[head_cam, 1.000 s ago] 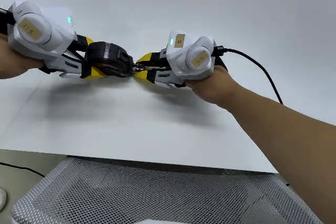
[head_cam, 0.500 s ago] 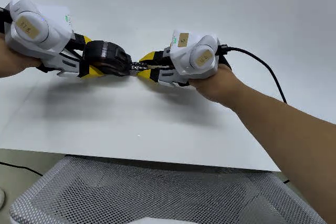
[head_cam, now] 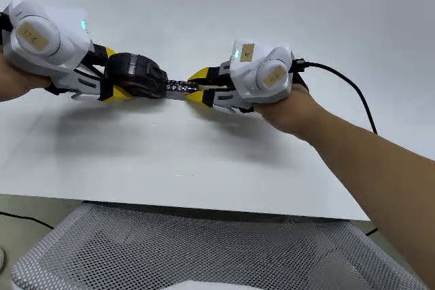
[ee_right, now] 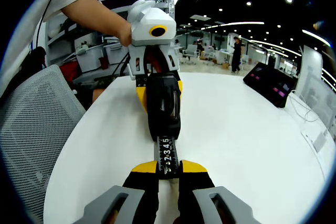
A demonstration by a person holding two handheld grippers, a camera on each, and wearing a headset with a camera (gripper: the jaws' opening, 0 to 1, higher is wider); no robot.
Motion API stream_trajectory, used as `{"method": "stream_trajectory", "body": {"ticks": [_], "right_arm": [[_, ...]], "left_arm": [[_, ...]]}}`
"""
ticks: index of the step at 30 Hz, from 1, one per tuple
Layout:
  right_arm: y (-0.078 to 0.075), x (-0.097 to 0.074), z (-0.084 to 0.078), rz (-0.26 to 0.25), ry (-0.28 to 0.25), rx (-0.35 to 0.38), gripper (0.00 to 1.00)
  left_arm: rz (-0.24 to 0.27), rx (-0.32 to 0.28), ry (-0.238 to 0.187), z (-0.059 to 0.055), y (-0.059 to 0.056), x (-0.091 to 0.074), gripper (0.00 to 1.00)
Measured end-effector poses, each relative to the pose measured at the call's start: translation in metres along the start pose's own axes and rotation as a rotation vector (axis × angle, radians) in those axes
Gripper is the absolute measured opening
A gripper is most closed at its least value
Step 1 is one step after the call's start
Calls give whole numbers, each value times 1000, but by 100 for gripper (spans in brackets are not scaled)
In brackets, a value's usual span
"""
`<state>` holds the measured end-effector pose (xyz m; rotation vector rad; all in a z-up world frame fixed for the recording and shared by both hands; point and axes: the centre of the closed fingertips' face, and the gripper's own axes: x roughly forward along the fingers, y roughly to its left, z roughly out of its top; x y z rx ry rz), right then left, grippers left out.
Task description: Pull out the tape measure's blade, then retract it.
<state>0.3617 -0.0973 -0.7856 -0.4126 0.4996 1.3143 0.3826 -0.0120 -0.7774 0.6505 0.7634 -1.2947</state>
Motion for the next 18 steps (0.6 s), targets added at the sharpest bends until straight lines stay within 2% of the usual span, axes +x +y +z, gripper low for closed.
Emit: {"method": "stream_trajectory", "body": {"ticks": [18], "right_arm": [[-3,-19,-13,-15,25,-1,9]], "left_arm": [[0,-5,-3,1,-1,-1,28]]}}
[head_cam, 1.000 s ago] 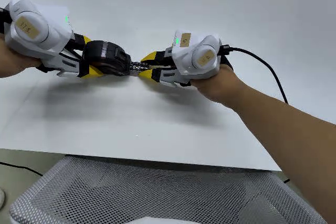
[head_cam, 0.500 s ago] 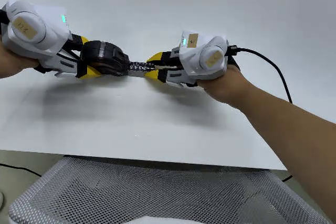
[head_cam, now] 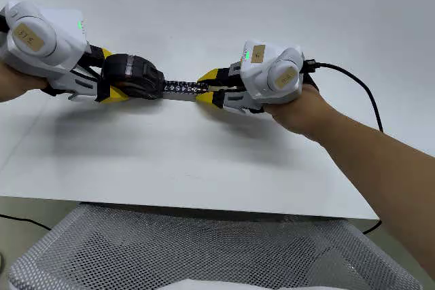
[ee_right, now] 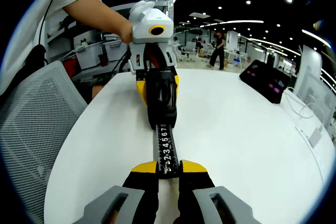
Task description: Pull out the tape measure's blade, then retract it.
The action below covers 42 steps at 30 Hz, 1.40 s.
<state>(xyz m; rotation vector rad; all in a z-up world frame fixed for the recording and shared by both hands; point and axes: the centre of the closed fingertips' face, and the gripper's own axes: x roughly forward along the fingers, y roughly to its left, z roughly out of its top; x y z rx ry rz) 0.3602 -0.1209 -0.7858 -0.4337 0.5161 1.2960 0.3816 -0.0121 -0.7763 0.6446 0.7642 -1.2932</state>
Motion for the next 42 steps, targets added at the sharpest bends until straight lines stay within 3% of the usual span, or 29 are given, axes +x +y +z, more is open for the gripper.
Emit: {"method": "stream_trajectory", "body": {"ticks": [42], "right_arm": [[-6,-44,-35,-47,57,2,9]], "left_arm": [[0,5,1,-1,0,1,28]]}}
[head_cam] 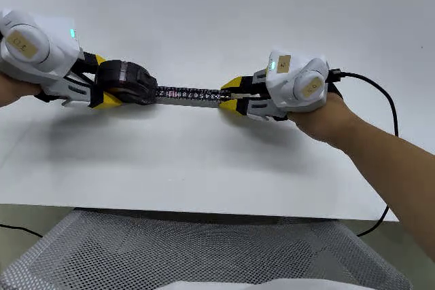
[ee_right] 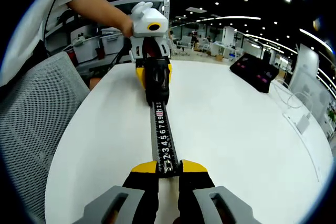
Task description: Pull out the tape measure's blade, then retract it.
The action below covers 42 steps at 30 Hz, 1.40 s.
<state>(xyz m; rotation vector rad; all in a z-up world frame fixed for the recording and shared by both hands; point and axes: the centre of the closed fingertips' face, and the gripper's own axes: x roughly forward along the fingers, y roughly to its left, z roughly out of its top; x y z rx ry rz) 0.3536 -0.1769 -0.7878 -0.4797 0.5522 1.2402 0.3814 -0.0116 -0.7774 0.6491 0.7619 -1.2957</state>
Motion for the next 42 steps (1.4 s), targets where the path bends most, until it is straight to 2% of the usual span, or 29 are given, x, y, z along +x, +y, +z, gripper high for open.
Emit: {"method": "stream_trajectory", "body": {"ticks": [42], "right_arm": [[-9,-44,-35,-36,76,-14,9]], "left_arm": [[-4,6,0,0,-1,1,28]]}}
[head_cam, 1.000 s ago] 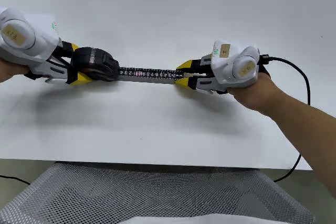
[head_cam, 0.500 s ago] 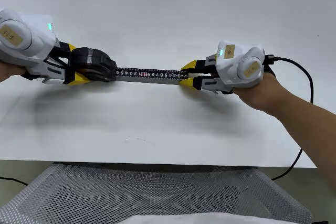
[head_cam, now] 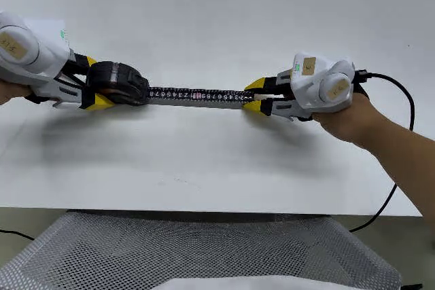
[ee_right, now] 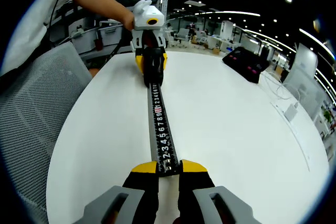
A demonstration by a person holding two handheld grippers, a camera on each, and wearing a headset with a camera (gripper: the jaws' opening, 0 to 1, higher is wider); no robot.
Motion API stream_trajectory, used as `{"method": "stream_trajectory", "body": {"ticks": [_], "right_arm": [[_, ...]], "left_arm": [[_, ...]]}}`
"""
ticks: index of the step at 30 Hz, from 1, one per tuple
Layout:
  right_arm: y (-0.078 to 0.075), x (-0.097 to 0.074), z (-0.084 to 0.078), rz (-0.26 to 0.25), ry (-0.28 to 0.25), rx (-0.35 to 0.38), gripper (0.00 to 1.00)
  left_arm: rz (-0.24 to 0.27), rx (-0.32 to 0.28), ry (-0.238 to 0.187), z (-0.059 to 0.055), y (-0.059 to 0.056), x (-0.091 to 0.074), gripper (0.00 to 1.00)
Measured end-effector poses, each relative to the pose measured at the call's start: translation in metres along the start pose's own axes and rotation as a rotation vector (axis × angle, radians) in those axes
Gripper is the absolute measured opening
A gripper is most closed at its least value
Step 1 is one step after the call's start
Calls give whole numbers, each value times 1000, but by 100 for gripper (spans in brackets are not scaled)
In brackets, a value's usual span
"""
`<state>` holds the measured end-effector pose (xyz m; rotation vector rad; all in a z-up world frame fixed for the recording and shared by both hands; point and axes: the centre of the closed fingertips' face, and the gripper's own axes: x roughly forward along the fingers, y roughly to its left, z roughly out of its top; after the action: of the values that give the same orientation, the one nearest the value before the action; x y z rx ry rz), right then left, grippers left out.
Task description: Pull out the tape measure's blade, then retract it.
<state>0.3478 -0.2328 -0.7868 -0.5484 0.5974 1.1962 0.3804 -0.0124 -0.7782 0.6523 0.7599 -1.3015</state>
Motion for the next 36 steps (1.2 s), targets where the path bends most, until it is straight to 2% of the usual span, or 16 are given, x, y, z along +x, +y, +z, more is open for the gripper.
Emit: {"method": "stream_trajectory", "body": {"ticks": [18,26,36], "right_arm": [[-4,-21,-13,-7,30,-2,9],[-4,-26,-24,-9,42,14,9],[-6,-41,-37,-26,65,22,9]], "left_arm": [[0,-2,0,0,0,-1,28],[-3,2,3,0,-1,-1,28],[-5,4,3,2,-1,0,28]]}}
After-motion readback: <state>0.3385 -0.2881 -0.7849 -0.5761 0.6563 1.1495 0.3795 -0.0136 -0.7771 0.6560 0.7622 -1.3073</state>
